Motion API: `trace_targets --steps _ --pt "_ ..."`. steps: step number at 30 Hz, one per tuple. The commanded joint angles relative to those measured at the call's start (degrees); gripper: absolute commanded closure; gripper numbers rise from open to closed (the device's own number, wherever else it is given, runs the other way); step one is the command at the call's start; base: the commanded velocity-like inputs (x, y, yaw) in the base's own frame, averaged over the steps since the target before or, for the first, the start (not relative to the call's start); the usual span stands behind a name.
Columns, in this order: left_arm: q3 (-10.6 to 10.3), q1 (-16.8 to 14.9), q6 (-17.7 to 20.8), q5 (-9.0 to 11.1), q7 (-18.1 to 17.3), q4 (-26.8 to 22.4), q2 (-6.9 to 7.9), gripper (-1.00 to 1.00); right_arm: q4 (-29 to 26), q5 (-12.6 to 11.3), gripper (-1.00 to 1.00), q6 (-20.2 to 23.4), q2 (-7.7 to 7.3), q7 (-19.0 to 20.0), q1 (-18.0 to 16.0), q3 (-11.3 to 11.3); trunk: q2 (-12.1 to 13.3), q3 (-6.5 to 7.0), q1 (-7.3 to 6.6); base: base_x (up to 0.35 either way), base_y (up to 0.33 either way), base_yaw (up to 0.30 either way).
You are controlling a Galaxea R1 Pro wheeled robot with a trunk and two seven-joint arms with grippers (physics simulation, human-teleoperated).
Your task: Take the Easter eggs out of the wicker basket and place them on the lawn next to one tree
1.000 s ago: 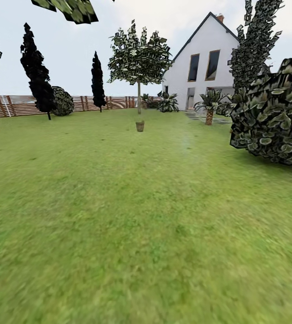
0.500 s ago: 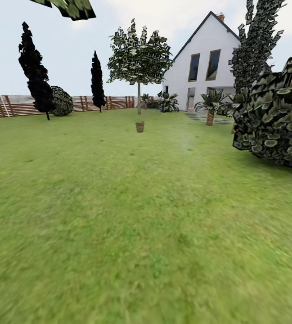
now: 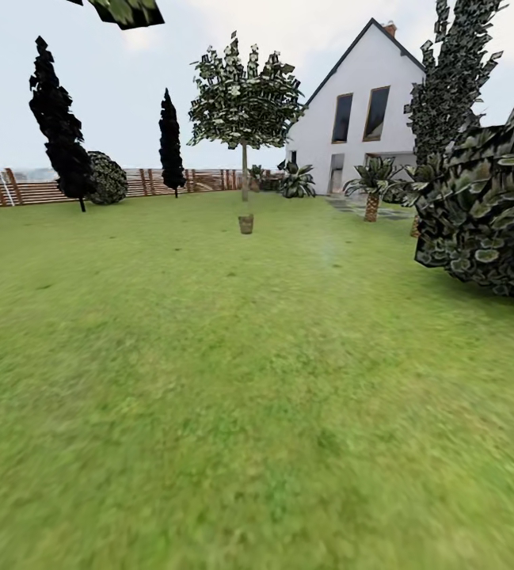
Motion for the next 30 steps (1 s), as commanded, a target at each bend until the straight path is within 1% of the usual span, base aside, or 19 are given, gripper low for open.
trace_targets --steps 1,30 --pt "0.05 0.03 0.08 0.01 -0.04 -0.12 0.01 -1.0 0.14 -0.04 -1.0 -0.08 0.01 -0.12 -0.08 0.08 -0.02 -0.04 0.03 0.329 0.0 0.0" --pt "0.05 0.03 0.08 0.01 -0.04 -0.12 0.01 -1.0 0.14 -0.05 -1.0 -0.09 -0.06 -0.12 -0.08 0.08 -0.02 -0.04 0.03 0.33 0.0 0.0"
